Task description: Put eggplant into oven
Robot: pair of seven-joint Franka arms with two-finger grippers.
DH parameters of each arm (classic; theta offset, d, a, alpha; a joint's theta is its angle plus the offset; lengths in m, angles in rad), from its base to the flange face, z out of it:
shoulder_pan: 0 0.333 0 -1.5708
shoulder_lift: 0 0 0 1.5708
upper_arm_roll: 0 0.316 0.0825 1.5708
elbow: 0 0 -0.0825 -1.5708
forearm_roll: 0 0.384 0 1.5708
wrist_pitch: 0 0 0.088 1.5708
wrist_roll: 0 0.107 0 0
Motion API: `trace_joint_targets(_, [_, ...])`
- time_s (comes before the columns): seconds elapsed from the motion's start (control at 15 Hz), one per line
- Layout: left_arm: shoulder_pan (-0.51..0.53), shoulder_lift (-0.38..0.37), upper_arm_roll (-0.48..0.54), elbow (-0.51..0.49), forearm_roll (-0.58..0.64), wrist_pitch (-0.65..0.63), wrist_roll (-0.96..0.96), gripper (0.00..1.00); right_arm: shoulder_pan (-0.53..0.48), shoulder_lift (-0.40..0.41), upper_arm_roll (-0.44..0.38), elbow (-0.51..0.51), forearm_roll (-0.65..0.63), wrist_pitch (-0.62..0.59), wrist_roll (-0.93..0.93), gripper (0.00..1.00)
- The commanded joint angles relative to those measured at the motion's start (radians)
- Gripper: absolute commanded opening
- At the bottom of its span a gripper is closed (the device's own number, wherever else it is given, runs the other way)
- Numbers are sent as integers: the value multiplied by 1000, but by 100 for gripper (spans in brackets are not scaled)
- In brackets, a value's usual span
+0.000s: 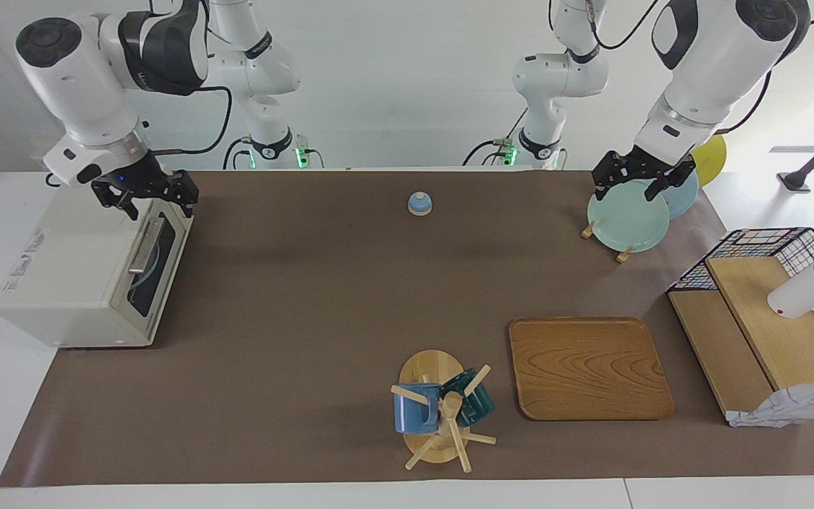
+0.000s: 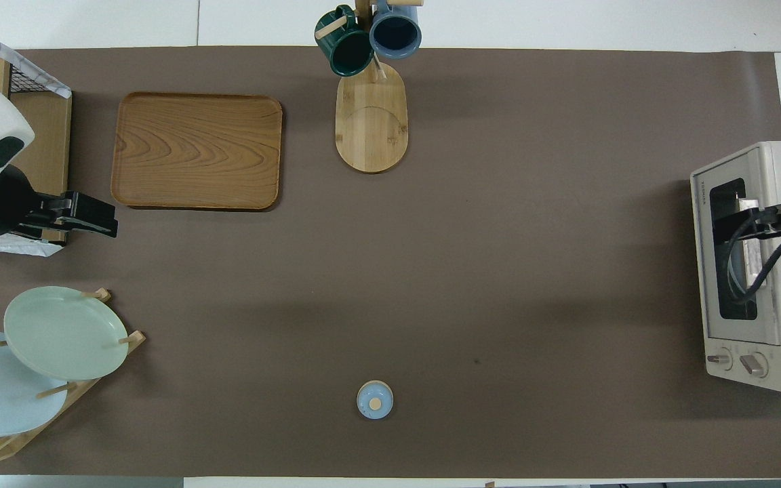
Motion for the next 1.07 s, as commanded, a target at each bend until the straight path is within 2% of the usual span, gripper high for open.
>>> trace_joint_targets(0.0, [3,-13,3,-5,-16,2,-5,100,11,-30,-17,45,27,-87,7,100])
trace_joint_targets(0.2, [3,-13,3,-5,-16,4,-5,100,9,-27,-17,117,27,-167,6,100])
trace_joint_targets(1.0, [3,-13,3,-5,-16,2,-5,100,22,-38,-12,111,27,-161,10,100])
